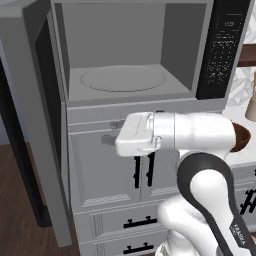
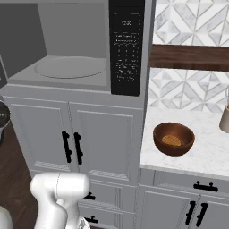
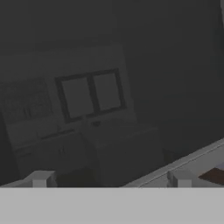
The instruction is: Open the microwave, place the bowl with waffle inside the microwave, then close the microwave door and turn it on.
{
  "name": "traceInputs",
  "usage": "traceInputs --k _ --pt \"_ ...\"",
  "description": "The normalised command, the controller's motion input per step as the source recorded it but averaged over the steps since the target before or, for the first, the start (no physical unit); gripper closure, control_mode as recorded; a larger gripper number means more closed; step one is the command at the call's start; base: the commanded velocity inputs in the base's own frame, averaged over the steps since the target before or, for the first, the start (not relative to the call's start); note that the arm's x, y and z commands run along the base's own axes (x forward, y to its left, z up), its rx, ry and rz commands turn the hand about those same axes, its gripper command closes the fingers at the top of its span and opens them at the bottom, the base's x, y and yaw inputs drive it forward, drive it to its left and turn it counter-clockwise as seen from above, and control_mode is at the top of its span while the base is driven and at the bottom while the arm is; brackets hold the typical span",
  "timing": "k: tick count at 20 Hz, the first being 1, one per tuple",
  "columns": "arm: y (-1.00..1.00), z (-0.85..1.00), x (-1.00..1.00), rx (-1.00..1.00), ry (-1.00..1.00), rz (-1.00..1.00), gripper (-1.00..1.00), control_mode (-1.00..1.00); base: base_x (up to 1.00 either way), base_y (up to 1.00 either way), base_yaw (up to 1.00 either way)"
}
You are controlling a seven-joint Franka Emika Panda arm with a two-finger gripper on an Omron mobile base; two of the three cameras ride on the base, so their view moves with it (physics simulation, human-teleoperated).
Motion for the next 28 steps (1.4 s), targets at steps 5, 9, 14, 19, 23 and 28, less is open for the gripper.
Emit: traceInputs --k 5,9,14,19,23,28 --pt "-1.00 0.56 0.00 0.00 0.27 -0.47 -1.00 -1.00 0.00 0.00 0.00" --pt "-0.97 0.50 0.02 0.00 0.35 -0.54 -1.00 -1.00 0.00 0.00 0.00" --pt "-0.99 0.29 0.00 0.00 0.37 -0.51 -1.00 -1.00 0.00 0.00 0.00" --pt "-1.00 0.04 0.00 0.00 0.35 -0.42 -1.00 -1.00 0.00 0.00 0.00" --pt "-1.00 0.06 0.00 0.00 0.34 -0.30 -1.00 -1.00 0.00 0.00 0.00" --pt "-1.00 -0.17 0.00 0.03 0.15 -0.08 -1.00 -1.00 0.00 0.00 0.00"
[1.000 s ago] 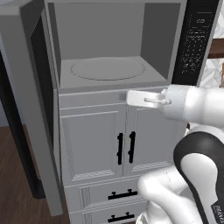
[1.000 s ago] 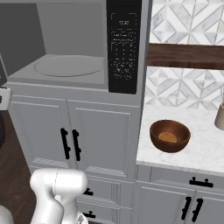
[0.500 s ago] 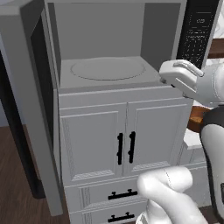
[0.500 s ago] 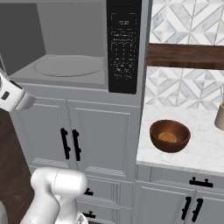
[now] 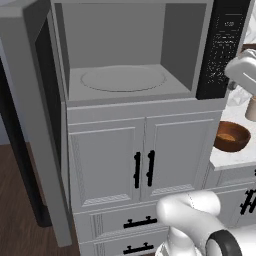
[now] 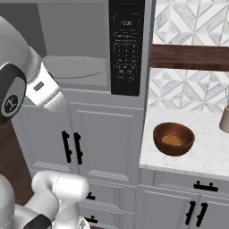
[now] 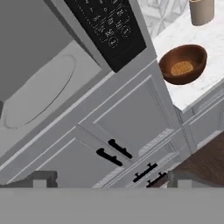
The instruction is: Open the microwave, place the bowl with waffle inside the microwave, then close the microwave door and turn it on.
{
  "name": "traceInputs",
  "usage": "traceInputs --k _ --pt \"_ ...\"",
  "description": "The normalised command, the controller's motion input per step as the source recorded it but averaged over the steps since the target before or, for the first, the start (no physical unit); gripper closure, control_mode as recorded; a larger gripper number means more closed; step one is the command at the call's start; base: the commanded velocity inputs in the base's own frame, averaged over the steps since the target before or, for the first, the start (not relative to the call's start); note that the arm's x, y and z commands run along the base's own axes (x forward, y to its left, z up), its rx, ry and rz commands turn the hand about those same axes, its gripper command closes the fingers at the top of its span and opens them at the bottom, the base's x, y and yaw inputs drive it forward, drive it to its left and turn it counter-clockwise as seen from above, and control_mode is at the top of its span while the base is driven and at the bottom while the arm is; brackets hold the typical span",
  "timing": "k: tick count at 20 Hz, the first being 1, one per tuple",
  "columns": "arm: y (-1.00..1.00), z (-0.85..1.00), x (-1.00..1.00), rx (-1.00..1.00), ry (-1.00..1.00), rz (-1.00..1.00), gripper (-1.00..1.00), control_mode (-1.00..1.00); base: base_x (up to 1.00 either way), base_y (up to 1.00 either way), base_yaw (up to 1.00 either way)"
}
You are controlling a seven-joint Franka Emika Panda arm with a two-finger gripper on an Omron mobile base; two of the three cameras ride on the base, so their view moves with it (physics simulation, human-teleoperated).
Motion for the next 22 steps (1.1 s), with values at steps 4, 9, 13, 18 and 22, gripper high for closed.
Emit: traceInputs --k 4,9,13,18,22 --pt "-1.00 -0.76 0.00 0.18 0.00 0.01 -1.00 -1.00 0.00 0.00 0.00" --pt "-0.96 -1.00 0.09 0.14 -0.01 0.00 -1.00 -1.00 0.00 0.00 0.00" --pt "-0.84 -0.50 0.42 0.08 0.04 -0.04 -1.00 -1.00 0.00 0.00 0.00" --pt "-0.89 -0.06 0.41 0.09 0.30 -0.09 -1.00 -1.00 0.00 0.00 0.00" --pt "-0.87 -0.09 0.50 0.11 0.27 -0.05 -1.00 -1.00 0.00 0.00 0.00"
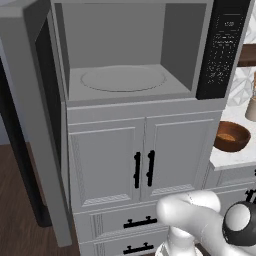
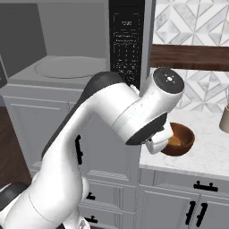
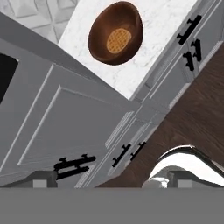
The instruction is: Open the microwave, place the bowl with waffle inside the microwave, then close the microwave door and turn it on.
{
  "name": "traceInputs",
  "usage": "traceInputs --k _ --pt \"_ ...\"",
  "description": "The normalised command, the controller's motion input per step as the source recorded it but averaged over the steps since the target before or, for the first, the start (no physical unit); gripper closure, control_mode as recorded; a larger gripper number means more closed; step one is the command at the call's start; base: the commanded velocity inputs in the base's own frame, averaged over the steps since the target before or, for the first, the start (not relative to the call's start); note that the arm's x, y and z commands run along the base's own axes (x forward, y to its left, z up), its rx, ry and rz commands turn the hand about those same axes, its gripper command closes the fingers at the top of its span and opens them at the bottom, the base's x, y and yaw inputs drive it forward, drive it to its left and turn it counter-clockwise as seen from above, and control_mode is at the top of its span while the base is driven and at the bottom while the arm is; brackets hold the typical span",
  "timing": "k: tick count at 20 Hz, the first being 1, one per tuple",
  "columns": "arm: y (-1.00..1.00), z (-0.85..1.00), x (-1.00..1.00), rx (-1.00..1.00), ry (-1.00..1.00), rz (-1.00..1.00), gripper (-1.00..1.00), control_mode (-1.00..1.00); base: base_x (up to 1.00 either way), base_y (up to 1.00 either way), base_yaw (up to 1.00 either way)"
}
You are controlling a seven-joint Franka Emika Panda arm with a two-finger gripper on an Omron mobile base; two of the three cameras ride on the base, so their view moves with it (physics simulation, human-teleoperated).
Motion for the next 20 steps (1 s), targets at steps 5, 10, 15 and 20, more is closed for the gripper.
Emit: traceInputs --k 5,10,15,20 --pt "-0.64 -0.76 0.62 0.03 0.07 -0.02 -1.00 -1.00 0.00 0.00 0.00" --pt "-0.24 -1.00 0.53 0.00 0.00 0.00 -1.00 -1.00 0.00 0.00 0.00" --pt "-0.16 -0.88 0.49 0.00 0.00 0.00 -1.00 -1.00 0.00 0.00 0.00" --pt "-0.30 -0.47 0.70 0.01 0.00 -0.01 -1.00 -1.00 0.00 0.00 0.00"
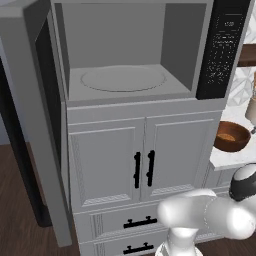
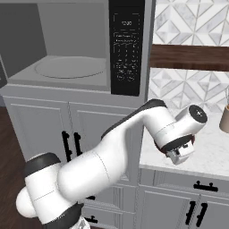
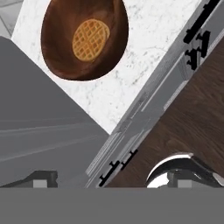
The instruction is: Open the microwave, place the bowl with waffle inside the microwave, then close the microwave door and turn it on.
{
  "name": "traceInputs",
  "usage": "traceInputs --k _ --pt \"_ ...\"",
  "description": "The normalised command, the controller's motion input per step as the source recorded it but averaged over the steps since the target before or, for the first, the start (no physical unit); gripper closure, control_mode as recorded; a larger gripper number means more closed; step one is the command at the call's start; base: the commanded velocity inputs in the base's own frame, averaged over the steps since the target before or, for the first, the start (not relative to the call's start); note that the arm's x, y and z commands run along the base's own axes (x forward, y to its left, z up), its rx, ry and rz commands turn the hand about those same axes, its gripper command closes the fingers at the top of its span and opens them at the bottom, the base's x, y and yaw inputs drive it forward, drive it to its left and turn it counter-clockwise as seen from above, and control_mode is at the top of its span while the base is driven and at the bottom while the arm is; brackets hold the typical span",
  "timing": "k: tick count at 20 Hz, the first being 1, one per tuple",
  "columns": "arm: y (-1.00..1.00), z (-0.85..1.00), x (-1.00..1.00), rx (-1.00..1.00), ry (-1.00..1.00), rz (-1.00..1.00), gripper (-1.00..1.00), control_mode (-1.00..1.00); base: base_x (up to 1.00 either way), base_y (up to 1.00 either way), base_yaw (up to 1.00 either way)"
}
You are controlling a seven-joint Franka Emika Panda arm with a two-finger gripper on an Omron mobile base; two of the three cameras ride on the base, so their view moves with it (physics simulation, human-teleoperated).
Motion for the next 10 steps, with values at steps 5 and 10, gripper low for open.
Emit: traceInputs --k 5,10 --pt "-0.36 -0.43 0.61 0.03 0.00 -0.02 -1.00 -1.00 0.00 0.00 0.00" --pt "-0.43 -0.40 0.31 0.01 0.00 0.00 -1.00 -1.00 0.00 0.00 0.00"
